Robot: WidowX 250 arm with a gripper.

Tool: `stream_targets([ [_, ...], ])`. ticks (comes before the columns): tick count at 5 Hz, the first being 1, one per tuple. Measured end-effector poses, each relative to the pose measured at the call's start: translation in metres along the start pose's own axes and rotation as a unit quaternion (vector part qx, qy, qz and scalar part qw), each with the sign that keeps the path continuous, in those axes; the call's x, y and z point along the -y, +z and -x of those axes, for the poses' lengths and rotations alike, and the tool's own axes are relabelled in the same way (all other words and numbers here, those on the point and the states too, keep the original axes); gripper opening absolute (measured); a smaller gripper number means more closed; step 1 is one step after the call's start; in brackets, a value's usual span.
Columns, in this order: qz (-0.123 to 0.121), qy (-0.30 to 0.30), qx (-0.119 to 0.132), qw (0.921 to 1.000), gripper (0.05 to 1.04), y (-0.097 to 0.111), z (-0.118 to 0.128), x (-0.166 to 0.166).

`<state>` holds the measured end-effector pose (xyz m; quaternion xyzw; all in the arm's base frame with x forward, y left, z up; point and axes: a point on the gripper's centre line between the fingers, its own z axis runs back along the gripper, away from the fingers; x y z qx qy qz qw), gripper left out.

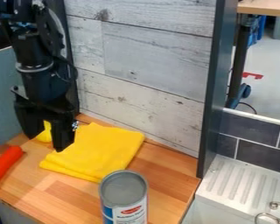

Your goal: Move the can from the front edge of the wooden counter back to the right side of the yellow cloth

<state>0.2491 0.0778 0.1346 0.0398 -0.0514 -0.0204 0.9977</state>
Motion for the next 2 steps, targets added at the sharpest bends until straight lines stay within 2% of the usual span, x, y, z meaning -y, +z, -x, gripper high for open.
stream_targets([
  [1,0.005,-0.002,-0.010,0.9999,1.003,-0.005,0.003,0.002],
  [2,0.038,-0.029,-0.014,0.9988,1.003,-0.008,0.013,0.015],
])
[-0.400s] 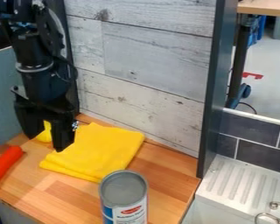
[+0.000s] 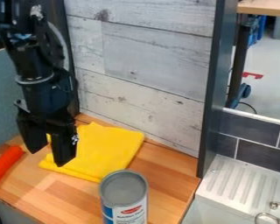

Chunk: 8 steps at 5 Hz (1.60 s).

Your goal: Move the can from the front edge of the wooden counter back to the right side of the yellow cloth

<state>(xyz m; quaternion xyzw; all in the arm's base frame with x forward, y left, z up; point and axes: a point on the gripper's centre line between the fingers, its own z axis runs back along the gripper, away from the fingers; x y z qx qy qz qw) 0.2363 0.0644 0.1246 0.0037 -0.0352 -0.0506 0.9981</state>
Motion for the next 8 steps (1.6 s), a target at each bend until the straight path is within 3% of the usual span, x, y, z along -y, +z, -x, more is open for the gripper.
stream_targets([
  [2,0.011,0.007,-0.012,0.9998,1.003,-0.013,0.028,0.013],
  [4,0.023,0.017,-0.035,0.9990,1.003,-0.032,0.040,0.054],
  [6,0.025,0.038,-0.026,0.9986,1.002,-0.035,0.038,0.068],
  [7,0.013,0.065,0.014,0.9977,1.003,-0.038,0.022,0.075],
  [8,0.007,0.099,-0.003,0.9951,1.003,-0.052,0.020,0.074],
])
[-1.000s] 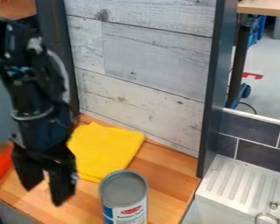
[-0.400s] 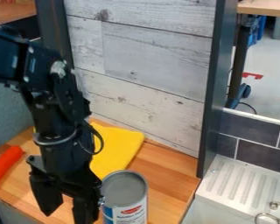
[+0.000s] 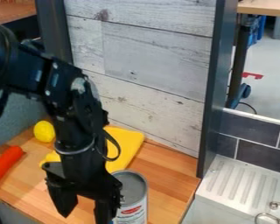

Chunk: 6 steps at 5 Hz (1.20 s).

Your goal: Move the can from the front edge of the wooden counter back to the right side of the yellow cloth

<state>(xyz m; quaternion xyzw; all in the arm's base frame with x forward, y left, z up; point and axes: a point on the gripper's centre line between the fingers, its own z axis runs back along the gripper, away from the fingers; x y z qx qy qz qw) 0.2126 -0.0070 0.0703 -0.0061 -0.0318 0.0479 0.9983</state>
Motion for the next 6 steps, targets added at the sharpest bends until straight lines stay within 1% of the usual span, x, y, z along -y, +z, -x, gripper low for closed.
stream_targets([
  [1,0.003,0.006,-0.033,0.9994,1.003,-0.014,-0.002,0.010],
  [2,0.016,0.010,-0.051,0.9985,1.003,-0.021,-0.006,0.016],
  [3,0.031,0.003,-0.054,0.9981,1.002,-0.027,-0.018,0.023],
  [4,0.026,-0.003,-0.045,0.9986,1.002,-0.029,-0.038,0.023],
  [5,0.012,-0.020,-0.032,0.9992,1.002,-0.031,-0.064,0.022],
  [6,0.000,-0.030,-0.030,0.9991,1.002,-0.033,-0.088,0.021],
])
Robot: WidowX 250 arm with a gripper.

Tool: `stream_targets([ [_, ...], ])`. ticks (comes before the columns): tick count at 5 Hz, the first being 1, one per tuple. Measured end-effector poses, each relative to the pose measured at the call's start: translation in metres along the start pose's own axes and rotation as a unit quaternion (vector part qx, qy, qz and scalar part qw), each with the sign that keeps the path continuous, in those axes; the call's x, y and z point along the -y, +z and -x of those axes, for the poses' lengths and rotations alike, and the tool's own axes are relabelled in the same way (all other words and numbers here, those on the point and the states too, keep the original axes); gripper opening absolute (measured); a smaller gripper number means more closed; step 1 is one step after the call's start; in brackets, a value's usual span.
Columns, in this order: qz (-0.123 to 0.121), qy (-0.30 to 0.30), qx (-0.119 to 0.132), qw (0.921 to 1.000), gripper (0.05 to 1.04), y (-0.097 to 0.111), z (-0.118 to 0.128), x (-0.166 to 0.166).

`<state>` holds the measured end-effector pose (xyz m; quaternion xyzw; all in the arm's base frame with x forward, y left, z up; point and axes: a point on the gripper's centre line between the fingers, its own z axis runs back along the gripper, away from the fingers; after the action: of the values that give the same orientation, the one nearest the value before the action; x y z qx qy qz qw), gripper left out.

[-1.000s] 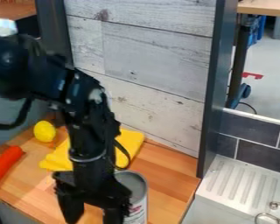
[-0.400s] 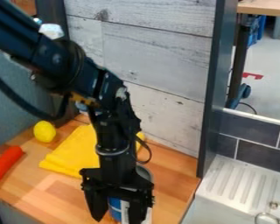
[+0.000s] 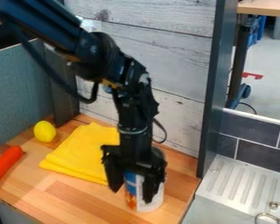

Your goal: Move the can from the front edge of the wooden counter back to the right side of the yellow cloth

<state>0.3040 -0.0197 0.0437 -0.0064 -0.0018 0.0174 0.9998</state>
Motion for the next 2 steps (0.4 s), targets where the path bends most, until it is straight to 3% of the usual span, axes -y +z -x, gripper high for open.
stream_targets([
  [2,0.001,0.013,0.016,0.9998,1.002,0.002,-0.034,-0.015],
])
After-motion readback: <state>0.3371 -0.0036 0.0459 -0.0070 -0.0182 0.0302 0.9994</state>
